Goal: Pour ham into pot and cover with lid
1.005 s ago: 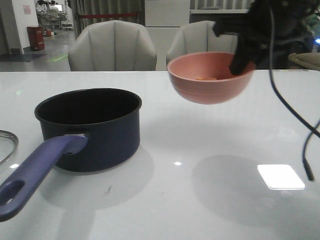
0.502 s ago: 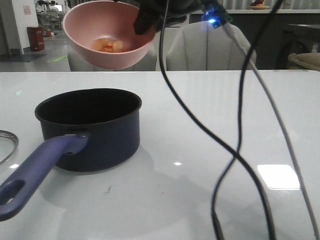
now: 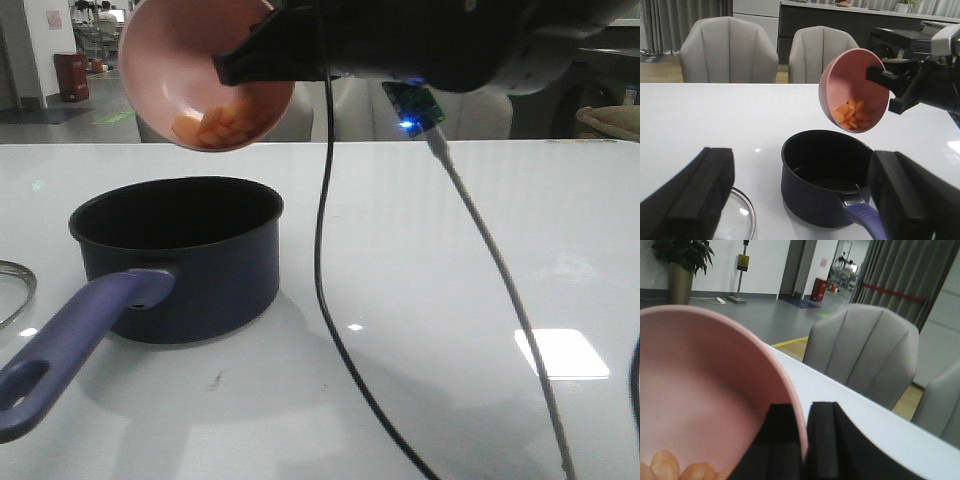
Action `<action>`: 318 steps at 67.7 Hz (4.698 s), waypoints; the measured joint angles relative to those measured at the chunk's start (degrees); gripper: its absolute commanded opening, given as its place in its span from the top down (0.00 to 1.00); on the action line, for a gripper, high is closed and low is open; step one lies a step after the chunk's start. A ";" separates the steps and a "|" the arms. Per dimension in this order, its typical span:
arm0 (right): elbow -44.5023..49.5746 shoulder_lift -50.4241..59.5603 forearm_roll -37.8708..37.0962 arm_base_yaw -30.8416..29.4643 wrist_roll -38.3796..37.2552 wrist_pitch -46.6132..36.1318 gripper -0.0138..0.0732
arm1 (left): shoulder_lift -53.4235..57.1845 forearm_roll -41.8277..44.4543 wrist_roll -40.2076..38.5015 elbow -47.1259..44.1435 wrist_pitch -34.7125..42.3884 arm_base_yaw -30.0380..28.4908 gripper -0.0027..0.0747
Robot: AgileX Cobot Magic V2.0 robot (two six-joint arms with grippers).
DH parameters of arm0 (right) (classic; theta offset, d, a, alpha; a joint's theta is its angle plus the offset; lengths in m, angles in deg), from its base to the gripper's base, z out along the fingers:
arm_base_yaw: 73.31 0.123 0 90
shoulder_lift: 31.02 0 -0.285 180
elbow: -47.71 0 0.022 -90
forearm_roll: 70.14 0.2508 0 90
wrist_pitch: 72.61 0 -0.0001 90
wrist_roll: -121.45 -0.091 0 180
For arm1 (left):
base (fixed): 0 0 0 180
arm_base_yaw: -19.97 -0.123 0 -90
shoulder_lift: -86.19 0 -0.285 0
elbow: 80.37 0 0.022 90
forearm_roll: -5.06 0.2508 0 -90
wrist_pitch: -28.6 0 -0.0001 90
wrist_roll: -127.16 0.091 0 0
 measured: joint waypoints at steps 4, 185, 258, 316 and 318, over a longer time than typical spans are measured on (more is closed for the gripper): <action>0.00 -1.16 0.00 1.06 6.11 -1.59 0.67 | 0.00 0.00 0.00 0.00 0.00 0.00 0.21; -2.12 12.15 13.13 -27.74 -4.74 71.55 0.67 | 0.00 0.00 0.00 0.00 -0.41 0.00 0.21; -1.43 16.63 10.26 -28.95 -3.16 78.25 0.16 | 0.00 0.00 0.00 0.00 -0.41 0.00 0.21; 40.73 78.45 10.94 -22.83 -2.69 48.53 0.16 | 0.00 0.00 0.00 0.00 -0.41 0.00 0.21; 41.45 80.12 10.94 -22.83 -2.69 48.85 0.16 | 0.00 0.00 0.00 0.00 -0.41 0.00 0.21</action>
